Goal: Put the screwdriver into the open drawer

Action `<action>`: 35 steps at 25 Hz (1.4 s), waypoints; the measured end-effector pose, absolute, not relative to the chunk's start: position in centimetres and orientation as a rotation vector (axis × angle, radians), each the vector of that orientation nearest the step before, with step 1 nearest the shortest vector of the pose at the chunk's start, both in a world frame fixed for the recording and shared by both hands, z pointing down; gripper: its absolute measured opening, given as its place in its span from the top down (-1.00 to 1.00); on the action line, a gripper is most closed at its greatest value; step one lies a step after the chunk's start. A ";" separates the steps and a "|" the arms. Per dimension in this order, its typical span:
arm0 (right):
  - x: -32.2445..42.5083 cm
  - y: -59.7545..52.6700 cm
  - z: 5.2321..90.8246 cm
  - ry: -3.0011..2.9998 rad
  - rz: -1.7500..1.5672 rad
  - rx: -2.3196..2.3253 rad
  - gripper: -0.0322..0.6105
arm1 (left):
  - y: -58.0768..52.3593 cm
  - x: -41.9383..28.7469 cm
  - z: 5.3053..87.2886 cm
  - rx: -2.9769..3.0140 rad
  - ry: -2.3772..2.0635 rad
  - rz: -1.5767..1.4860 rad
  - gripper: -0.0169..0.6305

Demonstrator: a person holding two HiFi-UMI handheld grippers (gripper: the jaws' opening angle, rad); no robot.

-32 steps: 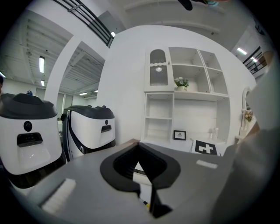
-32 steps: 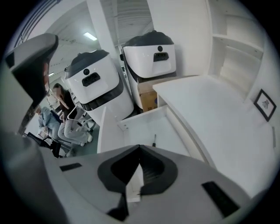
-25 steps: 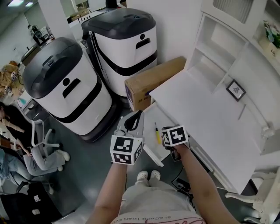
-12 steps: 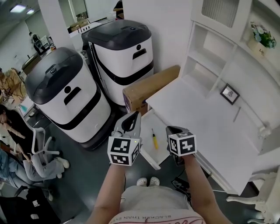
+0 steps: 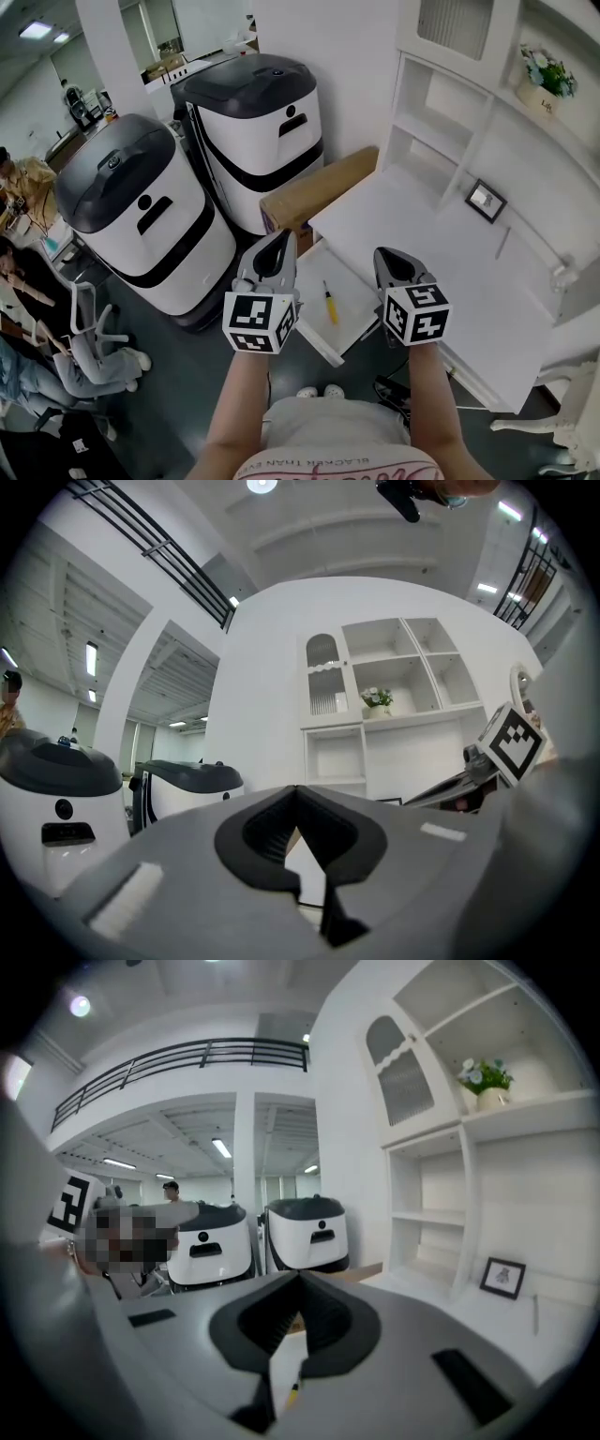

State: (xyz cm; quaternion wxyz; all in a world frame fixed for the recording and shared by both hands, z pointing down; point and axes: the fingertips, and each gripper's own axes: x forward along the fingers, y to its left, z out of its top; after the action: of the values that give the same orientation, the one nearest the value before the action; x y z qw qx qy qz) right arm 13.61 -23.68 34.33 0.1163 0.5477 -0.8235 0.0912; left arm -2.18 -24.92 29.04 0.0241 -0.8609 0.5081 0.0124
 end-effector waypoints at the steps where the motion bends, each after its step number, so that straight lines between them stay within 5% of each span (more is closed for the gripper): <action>1: 13.7 -23.6 33.4 -2.425 0.225 1.625 0.88 | -24.9 -2.2 28.6 -2.658 1.567 0.049 0.93; 17: 14.1 -21.6 23.3 -2.510 -0.291 1.816 0.88 | -24.1 -3.3 23.1 -2.527 1.491 0.129 0.93; 35: 13.6 -21.6 21.6 -2.474 -0.364 1.835 0.88 | -24.6 -4.4 21.7 -2.512 1.488 0.163 0.93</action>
State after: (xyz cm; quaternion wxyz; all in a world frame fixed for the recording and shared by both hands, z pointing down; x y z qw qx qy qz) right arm 13.61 -21.61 21.61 0.0200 0.5915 -0.7975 -0.1173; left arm -4.45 -24.63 21.66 0.1087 -0.8539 0.5059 0.0555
